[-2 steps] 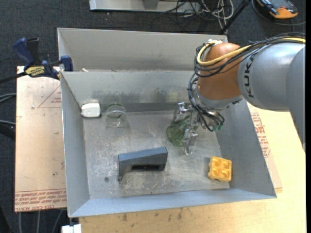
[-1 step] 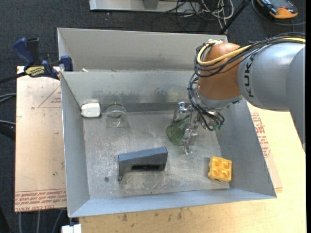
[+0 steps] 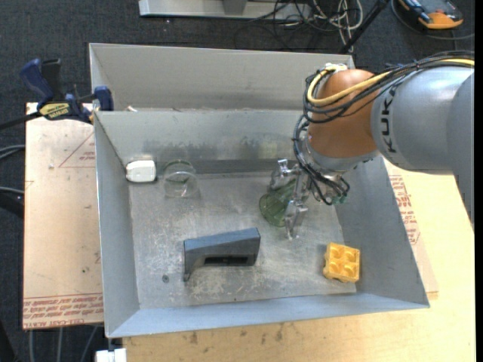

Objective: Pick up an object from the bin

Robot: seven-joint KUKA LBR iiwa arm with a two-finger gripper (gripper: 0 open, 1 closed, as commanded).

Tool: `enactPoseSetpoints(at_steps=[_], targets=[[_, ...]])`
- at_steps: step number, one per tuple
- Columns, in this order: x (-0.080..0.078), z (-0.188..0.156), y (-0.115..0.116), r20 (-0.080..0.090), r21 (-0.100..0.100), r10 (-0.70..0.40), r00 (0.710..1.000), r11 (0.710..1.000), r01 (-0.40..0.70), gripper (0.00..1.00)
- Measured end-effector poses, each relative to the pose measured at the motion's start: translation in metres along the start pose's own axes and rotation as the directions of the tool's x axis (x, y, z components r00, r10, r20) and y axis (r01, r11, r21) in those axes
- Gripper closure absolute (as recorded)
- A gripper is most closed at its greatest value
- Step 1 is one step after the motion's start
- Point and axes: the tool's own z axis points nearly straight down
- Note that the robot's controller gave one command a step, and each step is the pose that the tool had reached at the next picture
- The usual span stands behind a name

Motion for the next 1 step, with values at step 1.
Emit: enactPoseSetpoints(at_steps=[1], targets=[[-0.0140, -0.1777, 0.0074, -0.006, 0.001, -0.020, 1.000, 1.000, 0.020, 1.00]])
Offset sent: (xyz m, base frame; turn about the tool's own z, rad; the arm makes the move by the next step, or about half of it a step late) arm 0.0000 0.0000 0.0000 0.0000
